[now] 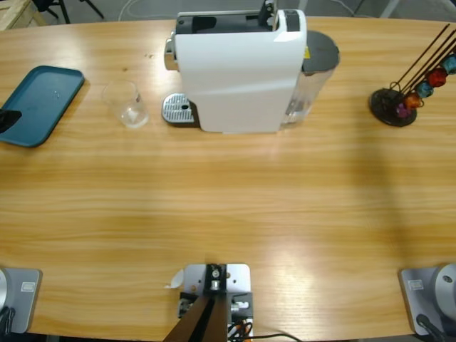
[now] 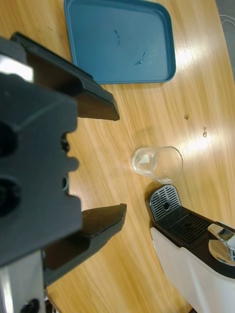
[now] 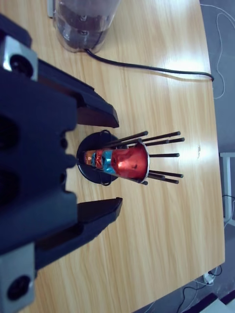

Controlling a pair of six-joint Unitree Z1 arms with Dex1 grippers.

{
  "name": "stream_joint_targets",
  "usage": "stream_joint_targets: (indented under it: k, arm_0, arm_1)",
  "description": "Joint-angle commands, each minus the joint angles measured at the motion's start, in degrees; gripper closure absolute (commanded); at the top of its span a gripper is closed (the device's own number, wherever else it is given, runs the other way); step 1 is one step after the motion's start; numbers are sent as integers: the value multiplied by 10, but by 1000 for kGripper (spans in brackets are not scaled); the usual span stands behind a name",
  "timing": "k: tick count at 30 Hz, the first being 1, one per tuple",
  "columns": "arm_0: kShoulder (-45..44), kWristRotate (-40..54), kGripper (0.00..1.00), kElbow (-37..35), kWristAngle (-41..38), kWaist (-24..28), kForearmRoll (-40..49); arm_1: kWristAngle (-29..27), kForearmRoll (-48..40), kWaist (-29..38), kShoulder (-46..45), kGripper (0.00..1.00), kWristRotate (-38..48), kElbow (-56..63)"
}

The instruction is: Pour coffee

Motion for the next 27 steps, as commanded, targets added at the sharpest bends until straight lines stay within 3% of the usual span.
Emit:
stream_joint_targets:
  k: [1,7,11,14,15,27]
  arm_0:
    - [0,5,271,22,-10,-5,-5]
    - [2,5,270,22,-10,-5,-5]
    - [2,5,270,21,-10,-5,-5]
    - [2,5,270,21,-10,-5,-5]
    - [2,5,270,21,-10,-5,-5]
    - [3,6,269,21,-10,-5,-5]
  arm_1:
    - [-12,-19,-12,22,497,-4,22]
    - [-11,-28,-15,30,516,-4,23]
    - [-11,-30,-15,32,725,-4,25]
    - [-12,-31,-15,33,979,-4,27]
    - [-12,-33,-15,33,1000,-4,28]
    - [-22,-42,-15,28,1000,-3,35]
